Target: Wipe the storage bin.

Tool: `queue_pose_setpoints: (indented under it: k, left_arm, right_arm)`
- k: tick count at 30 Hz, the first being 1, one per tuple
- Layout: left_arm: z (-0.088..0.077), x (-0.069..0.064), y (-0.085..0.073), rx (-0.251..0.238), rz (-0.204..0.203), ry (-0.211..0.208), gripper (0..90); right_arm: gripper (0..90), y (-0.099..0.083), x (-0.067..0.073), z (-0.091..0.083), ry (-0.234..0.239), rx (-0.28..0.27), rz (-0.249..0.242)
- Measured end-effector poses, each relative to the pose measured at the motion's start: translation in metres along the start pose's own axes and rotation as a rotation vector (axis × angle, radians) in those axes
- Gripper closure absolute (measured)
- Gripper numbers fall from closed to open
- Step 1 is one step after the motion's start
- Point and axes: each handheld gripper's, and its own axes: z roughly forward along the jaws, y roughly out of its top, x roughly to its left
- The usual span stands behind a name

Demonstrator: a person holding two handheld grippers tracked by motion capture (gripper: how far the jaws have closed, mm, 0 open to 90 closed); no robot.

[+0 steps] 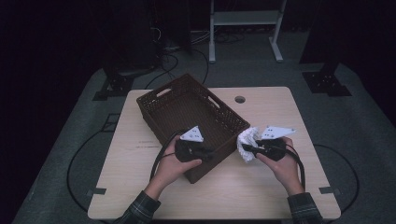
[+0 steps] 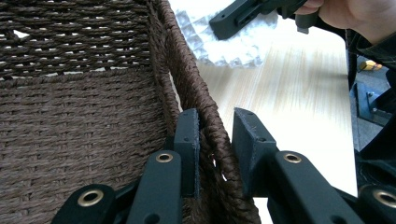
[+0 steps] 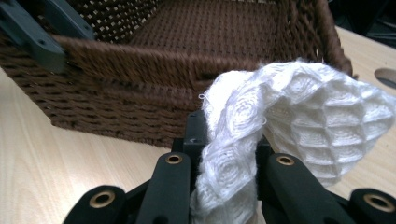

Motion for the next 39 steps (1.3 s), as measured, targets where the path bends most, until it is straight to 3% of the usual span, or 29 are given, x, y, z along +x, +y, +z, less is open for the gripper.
queue_pose_setpoints:
  k: [11, 21, 39]
  left_arm:
    - [0.000, -0.001, 0.000, 0.002, 0.006, 0.005, 71.6]
    - [0.000, -0.001, 0.001, 0.006, 0.008, 0.008, 71.7]
    - [0.000, -0.001, 0.001, 0.008, 0.006, 0.007, 71.7]
  right_arm:
    - [76.5, 0.008, 0.007, -0.004, 0.000, -0.025, -0.026]
    - [76.5, 0.004, 0.007, 0.007, 0.023, -0.006, -0.013]
    - [76.6, -0.017, 0.002, 0.043, 0.030, 0.111, -0.004]
